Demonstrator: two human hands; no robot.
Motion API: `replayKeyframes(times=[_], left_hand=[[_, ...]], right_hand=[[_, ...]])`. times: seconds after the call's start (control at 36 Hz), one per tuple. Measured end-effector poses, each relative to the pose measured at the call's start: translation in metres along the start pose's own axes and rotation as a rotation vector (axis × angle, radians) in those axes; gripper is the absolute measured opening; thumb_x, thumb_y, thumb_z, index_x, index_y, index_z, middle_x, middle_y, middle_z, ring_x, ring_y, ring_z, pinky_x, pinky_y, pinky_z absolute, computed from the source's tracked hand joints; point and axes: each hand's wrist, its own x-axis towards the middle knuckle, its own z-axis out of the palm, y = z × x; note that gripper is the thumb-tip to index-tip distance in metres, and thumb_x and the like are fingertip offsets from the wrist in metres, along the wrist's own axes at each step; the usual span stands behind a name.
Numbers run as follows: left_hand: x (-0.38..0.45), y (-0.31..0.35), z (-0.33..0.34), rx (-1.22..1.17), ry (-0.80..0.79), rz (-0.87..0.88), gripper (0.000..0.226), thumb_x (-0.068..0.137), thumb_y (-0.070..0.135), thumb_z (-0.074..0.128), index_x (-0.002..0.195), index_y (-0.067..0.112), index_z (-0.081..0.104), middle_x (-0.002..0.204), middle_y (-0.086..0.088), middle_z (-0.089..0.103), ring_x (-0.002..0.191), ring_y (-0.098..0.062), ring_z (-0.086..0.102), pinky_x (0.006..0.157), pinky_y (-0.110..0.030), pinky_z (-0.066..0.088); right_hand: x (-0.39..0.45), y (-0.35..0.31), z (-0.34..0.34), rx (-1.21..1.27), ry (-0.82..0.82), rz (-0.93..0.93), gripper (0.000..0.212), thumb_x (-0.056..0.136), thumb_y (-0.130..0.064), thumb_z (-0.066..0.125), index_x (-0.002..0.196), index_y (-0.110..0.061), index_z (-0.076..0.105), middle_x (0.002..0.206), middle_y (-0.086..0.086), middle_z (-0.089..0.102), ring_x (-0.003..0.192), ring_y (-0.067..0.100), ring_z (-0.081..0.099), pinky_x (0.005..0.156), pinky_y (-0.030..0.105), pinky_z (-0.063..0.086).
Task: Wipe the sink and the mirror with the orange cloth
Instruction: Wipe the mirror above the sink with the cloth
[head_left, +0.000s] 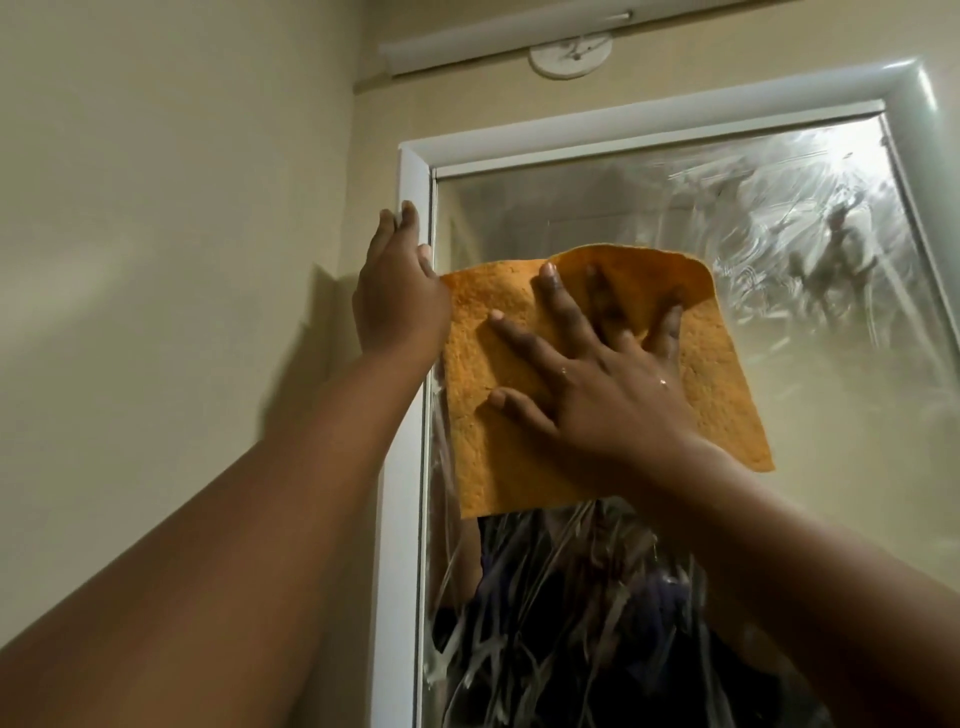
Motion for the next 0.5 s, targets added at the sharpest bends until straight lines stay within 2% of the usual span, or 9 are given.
replayKeyframes(times=[0.14,0.22,0.39,0.5], left_hand=[[-0.004,-0.003,0.000,0.007,-0.004,0.002,0.046,0.101,0.016,0.029,0.147,0.020,0.026,0.156,-0.002,0.022,0.142,-0.017,0.024,0.108,-0.026,0.024],[-0.005,-0.006,0.001,0.011,-0.004,0.000,0.045,0.101,0.019,0.029,0.147,0.021,0.026,0.155,-0.001,0.024,0.141,-0.016,0.025,0.108,-0.026,0.024],[-0.006,-0.014,0.000,-0.089,-0.017,0.013,0.045,0.101,0.021,0.033,0.146,0.023,0.028,0.152,-0.002,0.031,0.139,-0.015,0.029,0.107,-0.022,0.025],[-0.007,-0.015,0.001,-0.129,-0.013,0.012,0.044,0.100,0.019,0.035,0.145,0.022,0.031,0.150,-0.003,0.035,0.138,-0.016,0.032,0.107,-0.024,0.029]], right_hand=[[0.015,0.011,-0.004,-0.023,0.031,0.077,0.063,0.087,-0.072,0.003,0.141,-0.050,-0.019,0.155,-0.004,-0.026,0.145,0.031,0.001,0.102,0.064,-0.019],[0.022,0.024,-0.007,-0.012,0.083,0.201,0.066,0.084,-0.072,0.000,0.144,-0.048,-0.014,0.156,-0.003,-0.022,0.145,0.028,-0.014,0.102,0.064,-0.018],[0.019,0.018,-0.006,0.038,0.153,0.311,0.061,0.093,-0.063,0.009,0.148,-0.041,-0.005,0.158,-0.001,-0.019,0.143,0.025,-0.022,0.104,0.064,-0.016],[0.022,0.001,-0.004,0.051,0.127,0.347,0.079,0.085,-0.073,0.007,0.149,-0.031,-0.012,0.156,0.008,-0.024,0.141,0.034,-0.025,0.102,0.066,-0.017]])
